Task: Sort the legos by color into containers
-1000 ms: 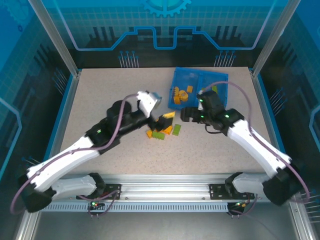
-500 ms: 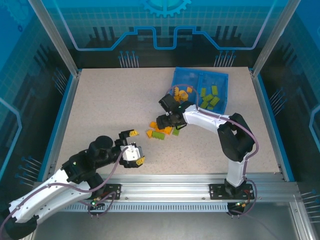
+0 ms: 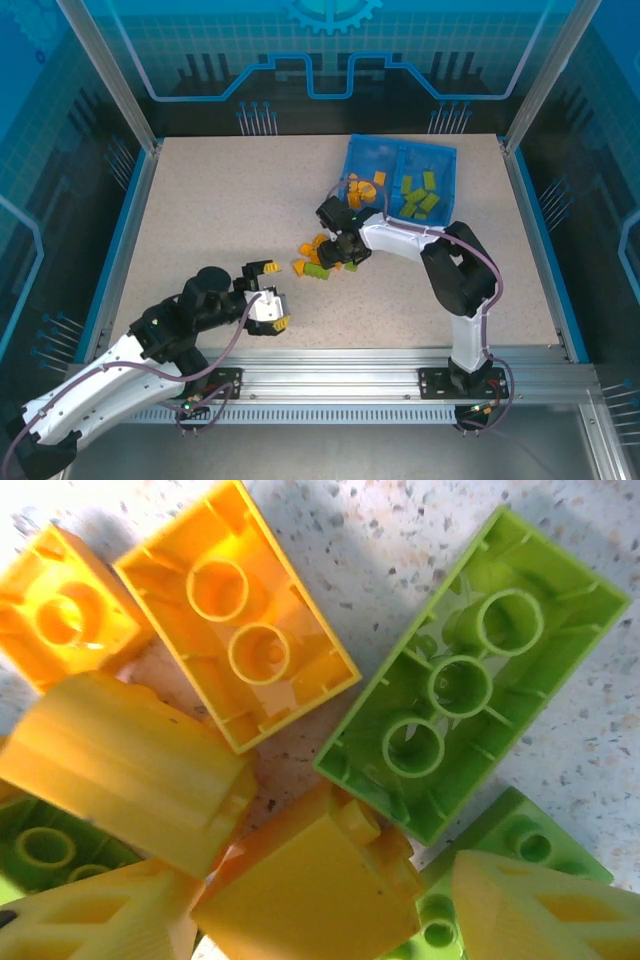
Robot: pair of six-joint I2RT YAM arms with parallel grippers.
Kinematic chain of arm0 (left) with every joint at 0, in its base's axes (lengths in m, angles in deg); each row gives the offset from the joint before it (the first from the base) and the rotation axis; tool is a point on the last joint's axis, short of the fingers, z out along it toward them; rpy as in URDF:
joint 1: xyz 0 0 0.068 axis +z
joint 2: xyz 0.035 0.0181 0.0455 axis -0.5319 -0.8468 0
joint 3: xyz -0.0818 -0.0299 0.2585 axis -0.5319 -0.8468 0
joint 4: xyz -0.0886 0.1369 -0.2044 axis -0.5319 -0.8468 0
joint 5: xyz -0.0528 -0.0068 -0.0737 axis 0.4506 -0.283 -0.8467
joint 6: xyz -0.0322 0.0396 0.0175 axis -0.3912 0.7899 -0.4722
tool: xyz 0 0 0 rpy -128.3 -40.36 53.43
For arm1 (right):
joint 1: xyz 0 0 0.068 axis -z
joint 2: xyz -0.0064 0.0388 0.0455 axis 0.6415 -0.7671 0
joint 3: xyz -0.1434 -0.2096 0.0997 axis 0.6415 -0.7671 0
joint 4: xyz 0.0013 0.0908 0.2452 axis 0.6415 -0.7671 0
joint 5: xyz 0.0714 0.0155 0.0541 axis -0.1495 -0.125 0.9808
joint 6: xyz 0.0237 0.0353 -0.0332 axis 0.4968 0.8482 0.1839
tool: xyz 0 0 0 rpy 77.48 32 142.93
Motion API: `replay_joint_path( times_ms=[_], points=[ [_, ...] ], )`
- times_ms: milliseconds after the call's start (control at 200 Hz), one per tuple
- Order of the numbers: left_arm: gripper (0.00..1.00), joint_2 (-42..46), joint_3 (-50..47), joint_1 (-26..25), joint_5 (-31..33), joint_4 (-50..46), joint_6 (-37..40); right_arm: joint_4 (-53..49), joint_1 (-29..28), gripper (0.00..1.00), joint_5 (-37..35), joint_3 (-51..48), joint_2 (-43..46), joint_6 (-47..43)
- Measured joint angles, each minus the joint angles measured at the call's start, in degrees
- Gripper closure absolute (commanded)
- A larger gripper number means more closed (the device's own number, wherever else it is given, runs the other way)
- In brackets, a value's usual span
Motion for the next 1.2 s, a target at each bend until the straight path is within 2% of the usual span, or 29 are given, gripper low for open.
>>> replay_joint_path(
  times_ms=[215, 660, 1005, 1201],
  points=[
    [0.01, 0.0, 0.0, 0.4, -0.9, 0.0, 0.0, 0.3, 0.0, 0.45, 1.3, 0.3, -0.5, 0.1],
    [0.01, 0.0, 0.0, 0.6, -1.9, 0.0, 0.0, -1.2, 0.0, 0.53, 0.6, -0.2, 1.5, 0.7],
    [0.01, 0.2, 0.0, 1.1, -1.9, 0.5, 0.0, -2.5, 0.5, 0.56, -6.3, -0.4, 14.6, 1.4],
    [0.01, 0.3, 0.0, 1.8, -1.9, 1.6, -0.1, -1.2, 6.0, 0.56, -12.4, 7.4, 14.9, -2.6]
  ],
)
